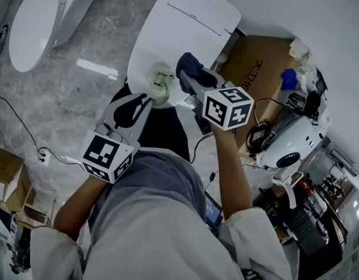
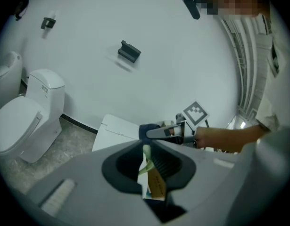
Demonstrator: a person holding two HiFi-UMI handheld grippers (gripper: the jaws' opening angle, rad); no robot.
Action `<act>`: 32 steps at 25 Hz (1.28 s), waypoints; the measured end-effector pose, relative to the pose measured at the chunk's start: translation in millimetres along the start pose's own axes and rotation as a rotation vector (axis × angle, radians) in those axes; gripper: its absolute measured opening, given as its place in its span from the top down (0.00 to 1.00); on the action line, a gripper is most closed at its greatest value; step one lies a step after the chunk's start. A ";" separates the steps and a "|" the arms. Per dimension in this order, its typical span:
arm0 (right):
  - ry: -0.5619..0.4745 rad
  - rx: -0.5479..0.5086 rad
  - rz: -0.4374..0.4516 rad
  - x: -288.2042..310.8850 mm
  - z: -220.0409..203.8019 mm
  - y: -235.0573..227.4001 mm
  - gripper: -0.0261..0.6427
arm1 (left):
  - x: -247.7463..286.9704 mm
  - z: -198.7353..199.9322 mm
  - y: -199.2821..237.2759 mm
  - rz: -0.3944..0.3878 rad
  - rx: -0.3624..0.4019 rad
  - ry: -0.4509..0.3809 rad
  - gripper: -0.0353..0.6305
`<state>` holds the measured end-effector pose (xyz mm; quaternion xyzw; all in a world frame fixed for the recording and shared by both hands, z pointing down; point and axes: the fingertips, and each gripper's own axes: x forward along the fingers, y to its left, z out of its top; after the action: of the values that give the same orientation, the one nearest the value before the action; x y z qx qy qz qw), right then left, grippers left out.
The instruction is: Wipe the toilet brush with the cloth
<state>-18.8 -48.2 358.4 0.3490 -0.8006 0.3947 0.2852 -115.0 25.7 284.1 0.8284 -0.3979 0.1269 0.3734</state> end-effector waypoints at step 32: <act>0.657 -0.445 0.414 191.5 -121.6 4.3 0.81 | 8.1 7.8 13.2 0.091 -0.119 -0.113 0.95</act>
<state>-113.9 -9.1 560.7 -0.0322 -0.7860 0.3516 0.5074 -120.4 10.1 289.7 0.7917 -0.4624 0.0729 0.3926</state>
